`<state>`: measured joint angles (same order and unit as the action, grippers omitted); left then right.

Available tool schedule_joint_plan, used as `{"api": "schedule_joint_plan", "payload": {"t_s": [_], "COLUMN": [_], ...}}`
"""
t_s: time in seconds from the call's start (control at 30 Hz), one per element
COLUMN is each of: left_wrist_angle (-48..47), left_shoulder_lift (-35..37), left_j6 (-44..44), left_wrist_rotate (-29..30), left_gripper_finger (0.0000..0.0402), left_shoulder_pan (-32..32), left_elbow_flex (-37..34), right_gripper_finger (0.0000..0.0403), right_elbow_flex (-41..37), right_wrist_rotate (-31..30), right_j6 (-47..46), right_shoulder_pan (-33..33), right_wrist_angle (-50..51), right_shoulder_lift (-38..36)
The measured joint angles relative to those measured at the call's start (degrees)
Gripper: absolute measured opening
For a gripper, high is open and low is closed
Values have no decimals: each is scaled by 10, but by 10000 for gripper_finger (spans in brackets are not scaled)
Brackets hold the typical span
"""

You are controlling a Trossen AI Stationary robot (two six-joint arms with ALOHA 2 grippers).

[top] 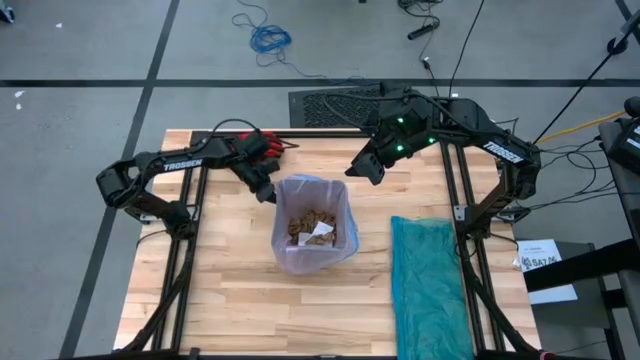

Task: Place trash/remove bag and relplace
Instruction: Close the pink trash bag inside the trash bin

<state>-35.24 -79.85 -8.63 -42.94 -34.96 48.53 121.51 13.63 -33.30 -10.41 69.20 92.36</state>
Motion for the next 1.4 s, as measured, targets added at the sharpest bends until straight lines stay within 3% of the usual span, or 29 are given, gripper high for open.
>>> {"api": "schedule_joint_plan", "payload": {"t_s": [0.1, 0.17, 0.47, 0.73, 1.03, 1.17, 1.4], "left_wrist_angle": [4, 4, 5, 3, -10, -28, -33], "left_shoulder_lift": [0, 1, 57, 124, 146, 134, 113], "left_j6": [0, -6, -31, -62, -74, -58, -43], "left_wrist_rotate": [7, 8, 7, -37, -45, -46, -47], "left_gripper_finger": [29, 10, 1, 1, 0, 14, 99], "left_shoulder_pan": [-1, -5, -16, -44, -64, -62, -62], "left_elbow_flex": [0, 1, 1, 2, 2, 2, 2], "right_gripper_finger": [208, 208, 208, 208, 208, 208, 208], "right_elbow_flex": [0, 0, 0, 0, 0, 0, 0], "right_wrist_rotate": [0, 0, 0, 0, 0, 0, 0], "right_j6": [0, 1, 13, 27, 27, 27, 26], "right_shoulder_pan": [0, 0, 0, 0, 0, 0, 0], "right_wrist_angle": [0, 0, 0, 0, 1, 1, 0], "right_shoulder_lift": [0, 0, 0, 0, 0, 0, 0]}}
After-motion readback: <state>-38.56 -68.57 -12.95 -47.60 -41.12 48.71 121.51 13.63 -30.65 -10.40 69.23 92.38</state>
